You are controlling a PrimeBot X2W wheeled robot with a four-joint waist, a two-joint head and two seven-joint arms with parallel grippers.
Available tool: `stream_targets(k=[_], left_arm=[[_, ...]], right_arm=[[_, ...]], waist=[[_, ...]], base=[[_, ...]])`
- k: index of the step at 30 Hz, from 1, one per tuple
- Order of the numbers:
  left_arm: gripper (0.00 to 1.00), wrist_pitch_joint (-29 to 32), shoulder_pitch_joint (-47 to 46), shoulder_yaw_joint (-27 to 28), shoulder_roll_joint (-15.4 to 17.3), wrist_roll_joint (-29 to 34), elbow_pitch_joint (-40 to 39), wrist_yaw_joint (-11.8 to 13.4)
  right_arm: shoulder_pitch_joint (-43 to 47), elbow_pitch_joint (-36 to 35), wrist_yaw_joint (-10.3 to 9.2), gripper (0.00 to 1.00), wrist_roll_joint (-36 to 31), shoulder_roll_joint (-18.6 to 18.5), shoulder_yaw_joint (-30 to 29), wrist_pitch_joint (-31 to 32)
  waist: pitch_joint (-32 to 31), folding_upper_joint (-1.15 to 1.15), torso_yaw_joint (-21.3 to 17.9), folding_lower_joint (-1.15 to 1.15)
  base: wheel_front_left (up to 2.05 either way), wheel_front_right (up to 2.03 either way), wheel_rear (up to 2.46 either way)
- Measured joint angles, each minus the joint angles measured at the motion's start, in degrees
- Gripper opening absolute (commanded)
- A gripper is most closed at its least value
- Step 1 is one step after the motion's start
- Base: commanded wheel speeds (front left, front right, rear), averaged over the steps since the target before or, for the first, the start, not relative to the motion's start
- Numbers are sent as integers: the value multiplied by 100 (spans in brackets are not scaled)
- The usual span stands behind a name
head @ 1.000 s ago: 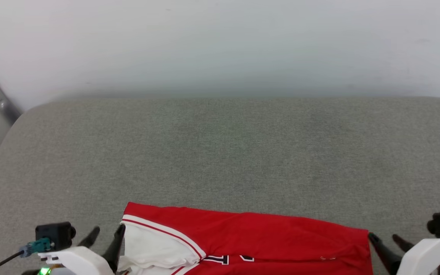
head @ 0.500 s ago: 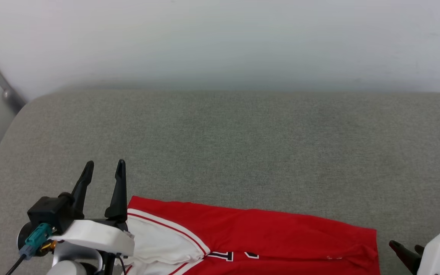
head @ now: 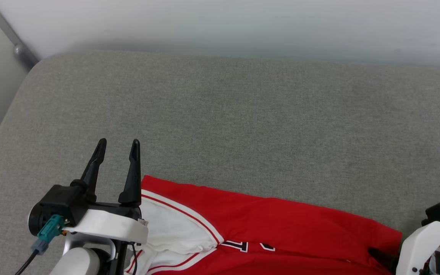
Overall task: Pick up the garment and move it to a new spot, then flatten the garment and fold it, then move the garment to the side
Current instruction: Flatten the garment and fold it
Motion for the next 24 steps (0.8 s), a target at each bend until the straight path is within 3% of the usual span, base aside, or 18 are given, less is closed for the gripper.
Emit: stream_targets(k=[1,2,3,4,8,16,24], left_arm=[[100,-1,-2,0,4,0,5,0],[100,9,-3,-4,21,7,19,1],[100,19,-3,-4,42,22,31,1],[100,19,-3,-3,48,27,34,3],[100,45,47,-13,97,34,59,29],[100,129,249,-42,141,51,27,186],[100,149,368,-67,177,64,-77,259]], right_arm=[[-28,48,0,100,23,-21,26,38],[-60,97,-1,44,65,-40,42,71],[-77,132,-2,12,102,-55,67,74],[-100,166,-5,0,120,-57,88,74],[-186,255,-8,0,216,-36,255,42],[-443,231,1,0,258,-335,254,79],[-756,285,1,0,3,-647,-548,235]], waist=[[16,0,16,0],[24,0,23,0],[22,0,21,-1],[11,0,15,0],[-97,0,-29,0],[-428,0,-189,0],[-572,0,-378,0]], base=[[0,0,0],[0,0,0],[0,0,0],[0,0,0],[0,0,0],[0,0,0],[0,0,0]])
